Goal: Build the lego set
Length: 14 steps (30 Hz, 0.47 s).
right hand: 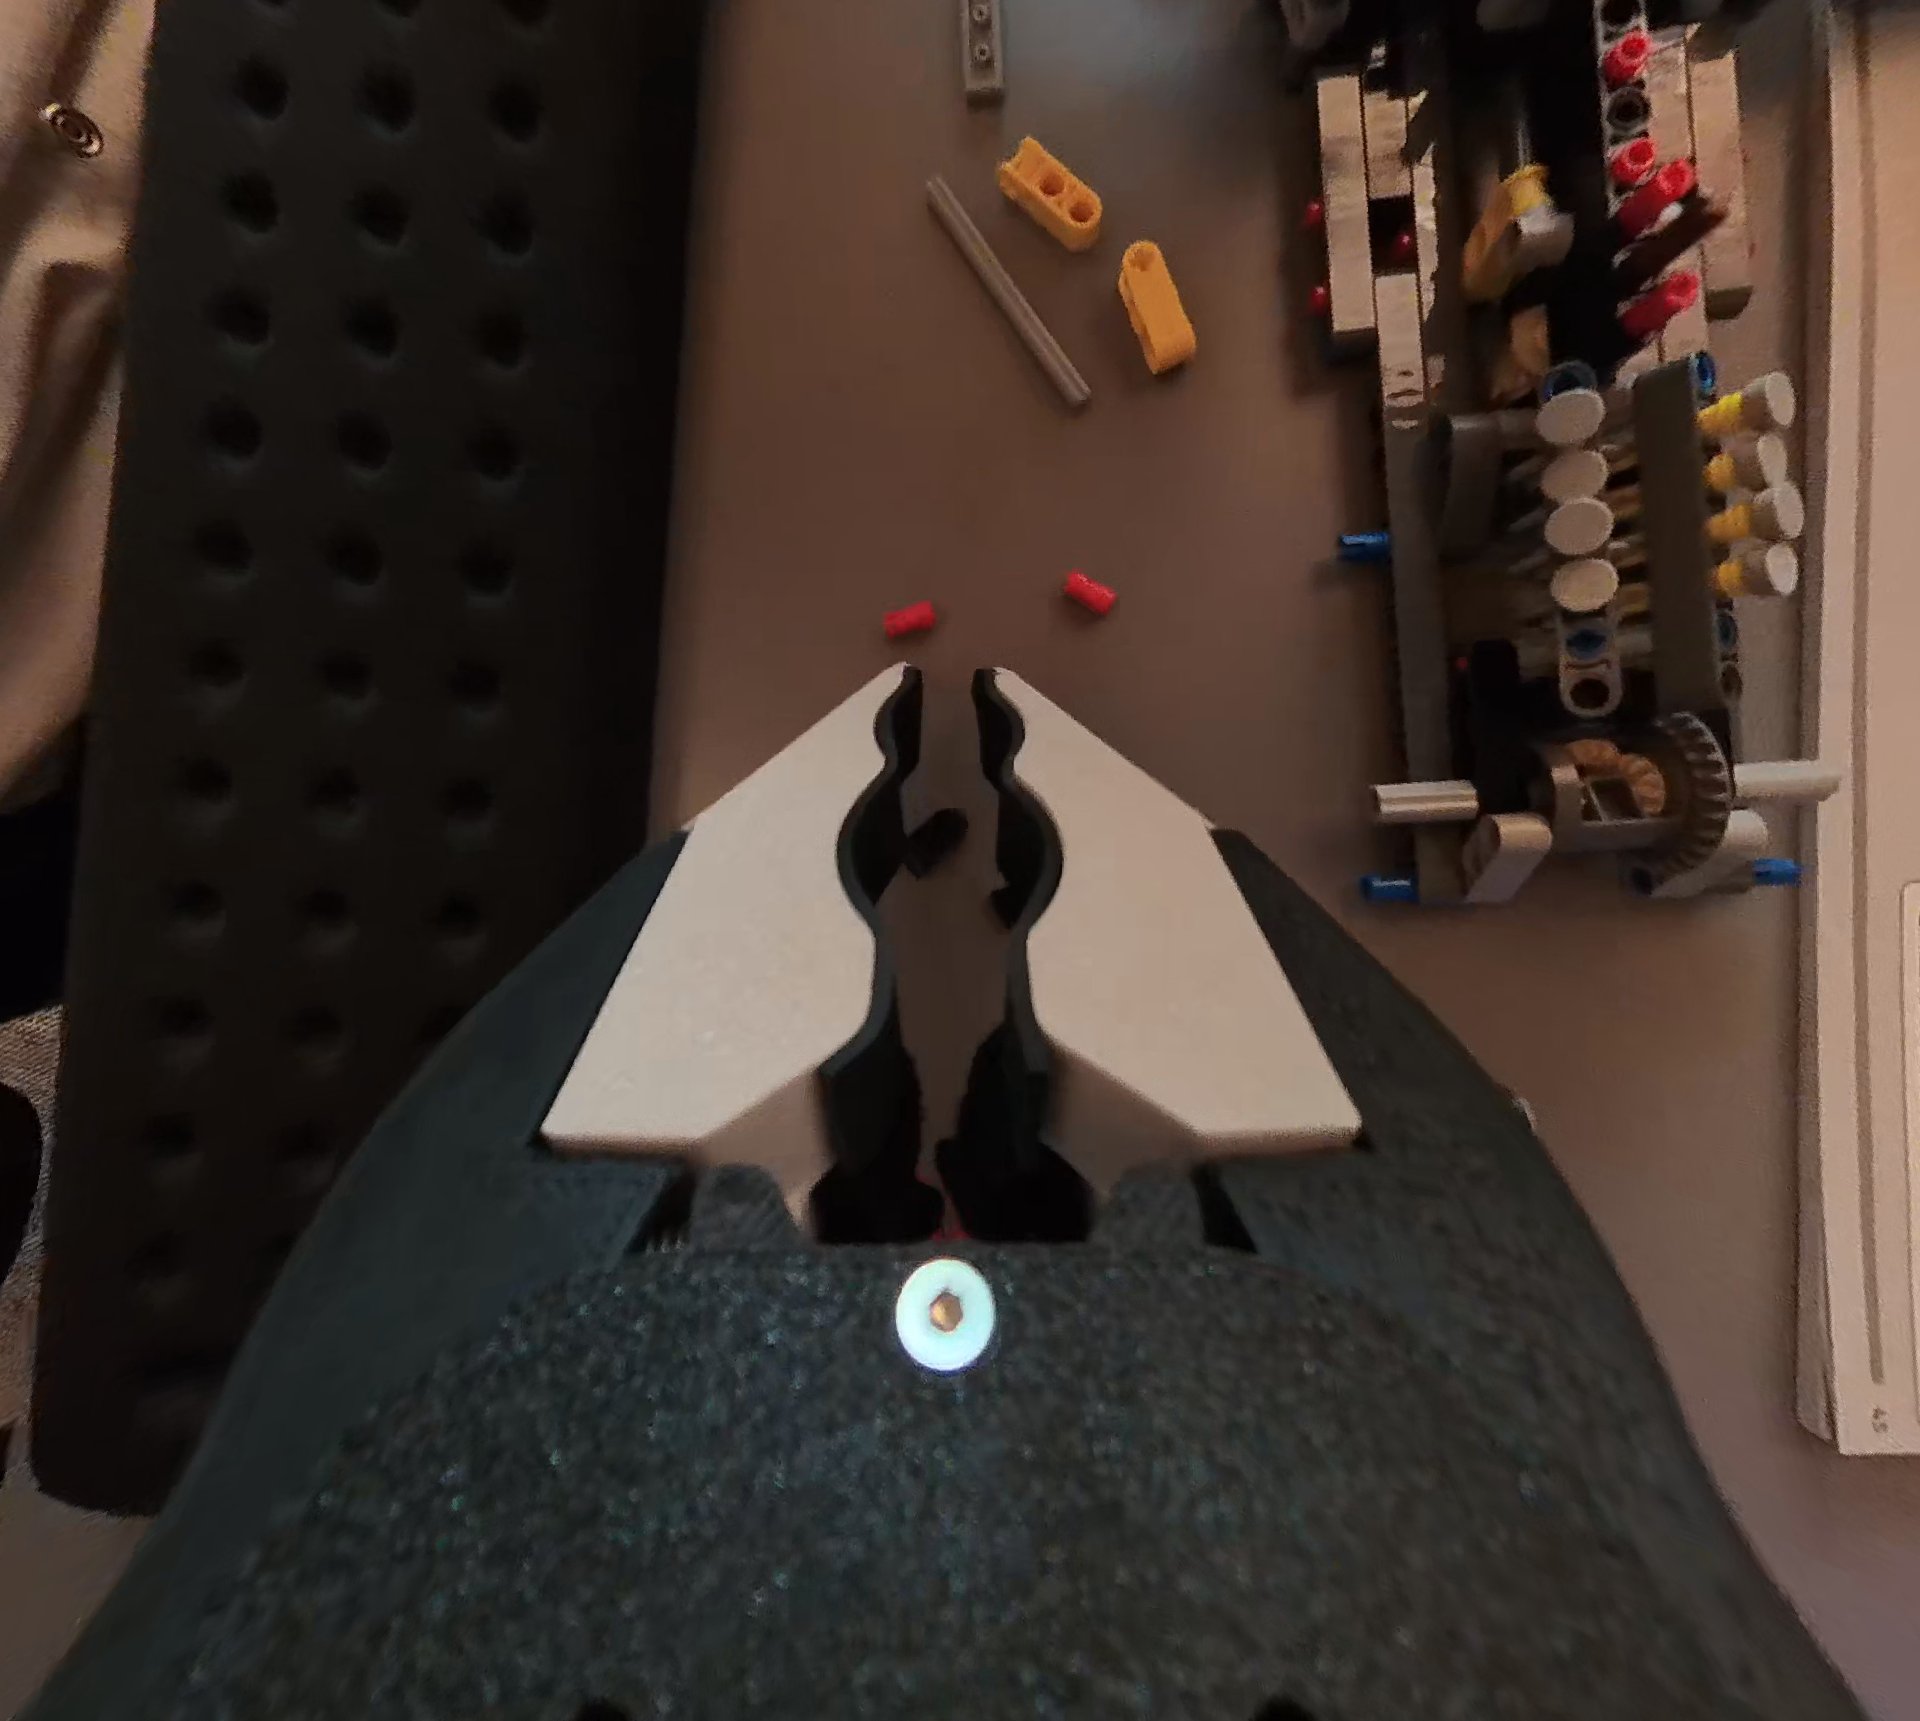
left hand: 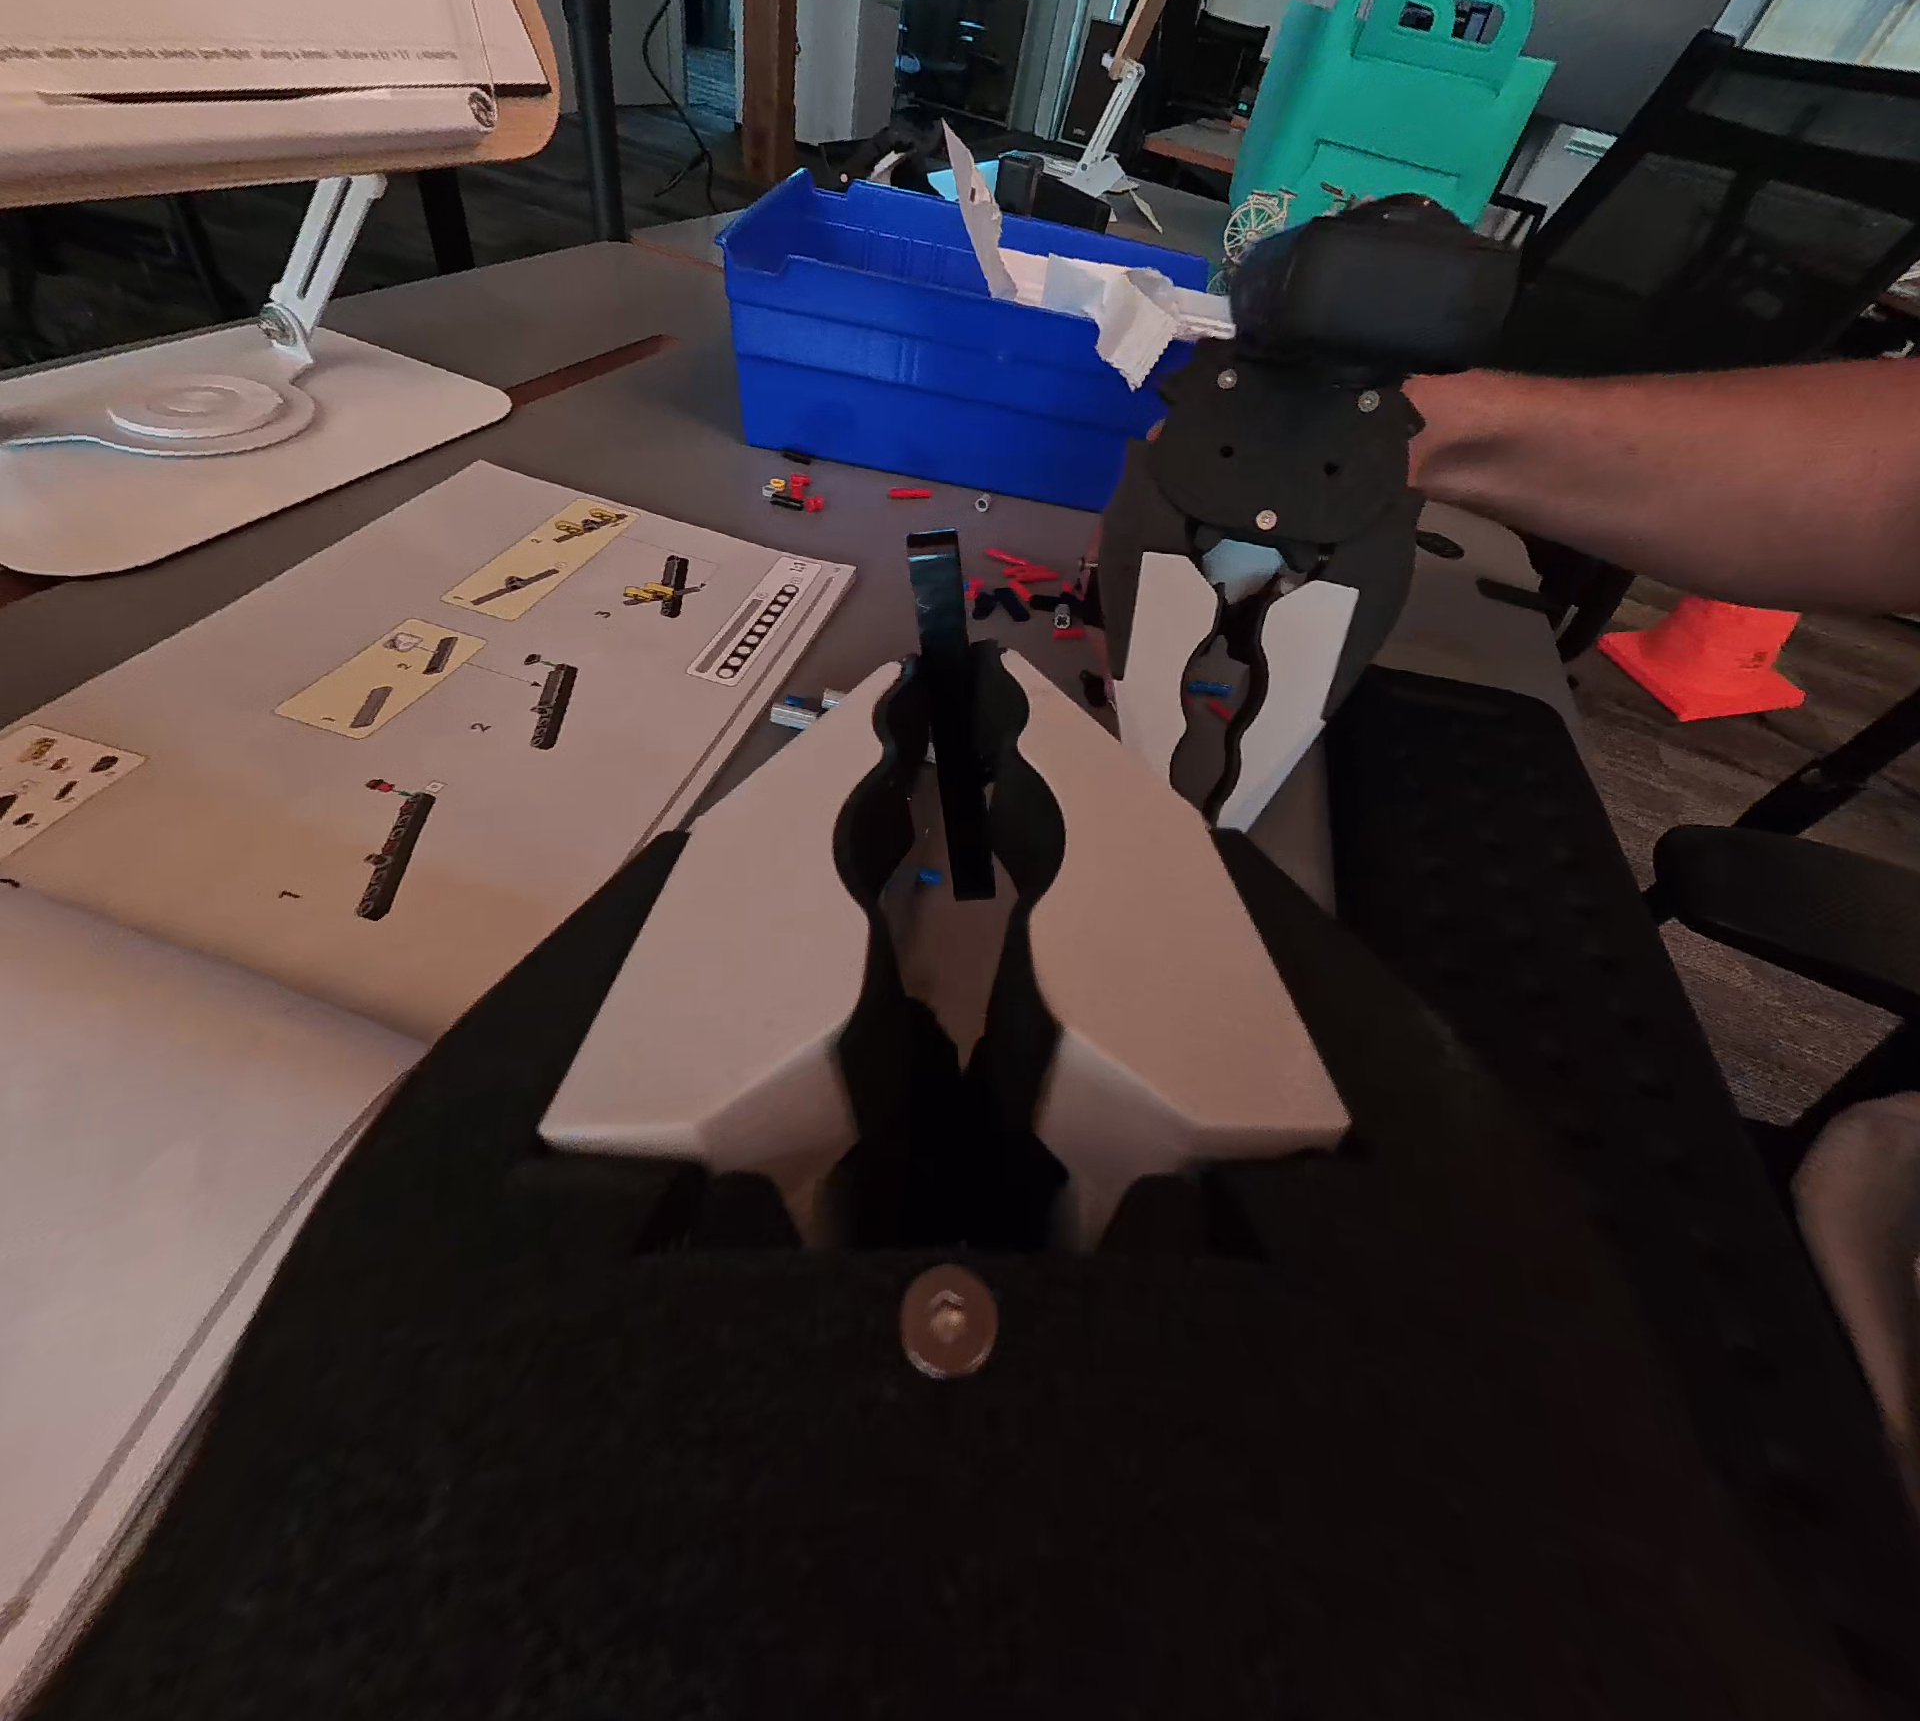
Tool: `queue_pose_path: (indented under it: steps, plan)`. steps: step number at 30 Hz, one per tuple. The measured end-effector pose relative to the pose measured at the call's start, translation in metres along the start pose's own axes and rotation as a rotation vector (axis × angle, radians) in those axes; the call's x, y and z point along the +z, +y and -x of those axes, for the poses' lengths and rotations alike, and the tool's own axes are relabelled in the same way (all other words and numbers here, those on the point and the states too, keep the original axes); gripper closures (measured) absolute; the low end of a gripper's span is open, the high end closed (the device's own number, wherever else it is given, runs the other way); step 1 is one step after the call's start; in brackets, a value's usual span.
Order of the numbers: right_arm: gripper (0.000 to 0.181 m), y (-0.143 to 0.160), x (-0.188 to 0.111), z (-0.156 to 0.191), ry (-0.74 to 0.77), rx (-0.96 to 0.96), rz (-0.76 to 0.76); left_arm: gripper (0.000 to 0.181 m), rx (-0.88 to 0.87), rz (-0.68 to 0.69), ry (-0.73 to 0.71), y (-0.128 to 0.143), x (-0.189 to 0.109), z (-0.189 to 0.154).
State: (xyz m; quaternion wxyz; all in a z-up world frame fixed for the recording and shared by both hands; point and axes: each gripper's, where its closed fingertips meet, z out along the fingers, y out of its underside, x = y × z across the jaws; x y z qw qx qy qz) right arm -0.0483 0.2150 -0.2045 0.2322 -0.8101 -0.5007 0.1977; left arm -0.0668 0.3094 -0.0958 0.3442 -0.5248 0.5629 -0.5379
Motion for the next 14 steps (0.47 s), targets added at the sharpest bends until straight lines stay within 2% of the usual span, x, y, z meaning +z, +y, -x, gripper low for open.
queue_pose_path:
  steps: [5,9,14]
  plan:
    - [0.169,-0.017,0.008,0.011,0.010,0.042,-0.025,0.175,-0.002,0.002,-0.019,-0.001,-0.002,0.005]
    - [0.169,-0.023,0.012,0.014,0.077,0.039,-0.009,0.175,0.015,0.028,-0.050,0.004,-0.001,0.009]
    - [0.164,-0.020,0.013,0.011,0.198,0.215,0.070,0.175,0.029,0.049,-0.062,0.008,0.001,0.010]
